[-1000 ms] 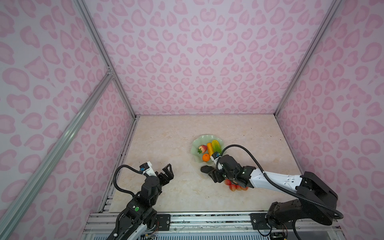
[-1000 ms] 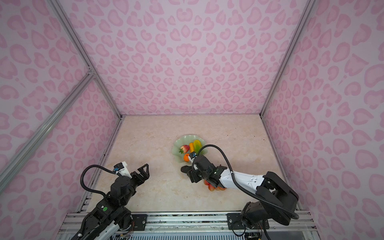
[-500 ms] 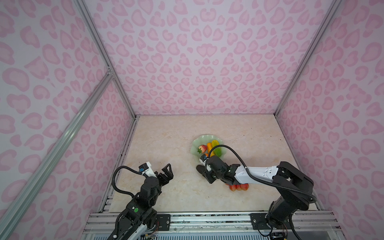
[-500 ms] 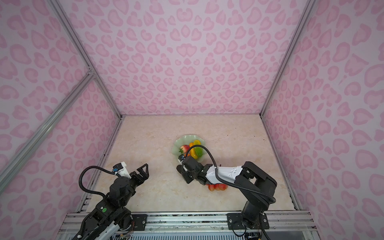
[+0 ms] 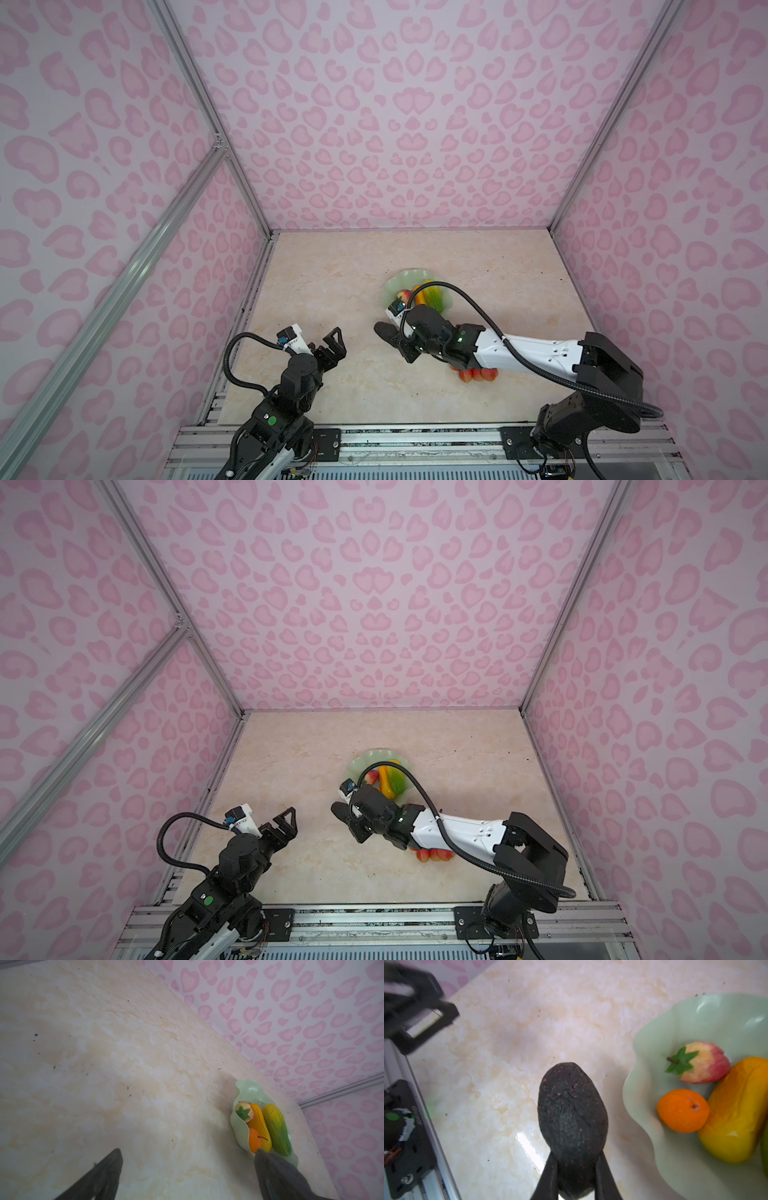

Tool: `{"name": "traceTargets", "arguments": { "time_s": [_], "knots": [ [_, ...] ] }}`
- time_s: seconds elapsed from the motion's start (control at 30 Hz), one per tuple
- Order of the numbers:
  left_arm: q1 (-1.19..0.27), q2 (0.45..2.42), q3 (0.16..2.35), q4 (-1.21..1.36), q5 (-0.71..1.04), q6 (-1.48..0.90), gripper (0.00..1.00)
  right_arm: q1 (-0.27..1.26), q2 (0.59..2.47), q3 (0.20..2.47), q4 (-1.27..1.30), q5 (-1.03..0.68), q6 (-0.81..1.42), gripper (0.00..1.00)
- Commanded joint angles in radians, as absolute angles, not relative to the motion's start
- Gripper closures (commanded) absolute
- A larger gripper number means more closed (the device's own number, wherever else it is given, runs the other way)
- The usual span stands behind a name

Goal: Place and organize the fake fruits in the fruit bowl
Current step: 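Lower the right gripper and grasp the dark avocado, then place the avocado into the bowl with the right gripper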

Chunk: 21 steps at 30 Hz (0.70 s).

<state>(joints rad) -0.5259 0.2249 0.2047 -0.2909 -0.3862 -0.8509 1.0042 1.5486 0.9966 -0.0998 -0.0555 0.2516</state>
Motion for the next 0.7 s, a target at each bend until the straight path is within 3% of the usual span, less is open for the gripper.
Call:
{"name": "traceTargets", "arguments": {
  "time_s": [0.0, 0.3, 0.4, 0.5, 0.67],
  "knots": [
    [-0.526, 0.224, 0.202, -0.277, -0.397, -0.850, 0.00, 0.963, 1.538, 1.036, -0.150, 0.021, 0.243, 0.89],
    [-0.526, 0.215, 0.214, -0.285, -0.382, -0.839, 0.00, 0.821, 1.695, 1.154, -0.198, -0.025, 0.234, 0.87],
    [-0.526, 0.211, 0.216, -0.285, -0.379, -0.829, 0.00, 0.800, 1.743, 1.181, -0.208, -0.042, 0.235, 0.82],
    [-0.526, 0.213, 0.216, -0.280, -0.377, -0.826, 0.00, 0.796, 1.773, 1.204, -0.232, -0.047, 0.226, 0.72],
    [-0.526, 0.218, 0.212, -0.269, -0.374, -0.828, 0.00, 0.793, 1.747, 1.199, -0.256, -0.022, 0.235, 0.48]
  ]
}}
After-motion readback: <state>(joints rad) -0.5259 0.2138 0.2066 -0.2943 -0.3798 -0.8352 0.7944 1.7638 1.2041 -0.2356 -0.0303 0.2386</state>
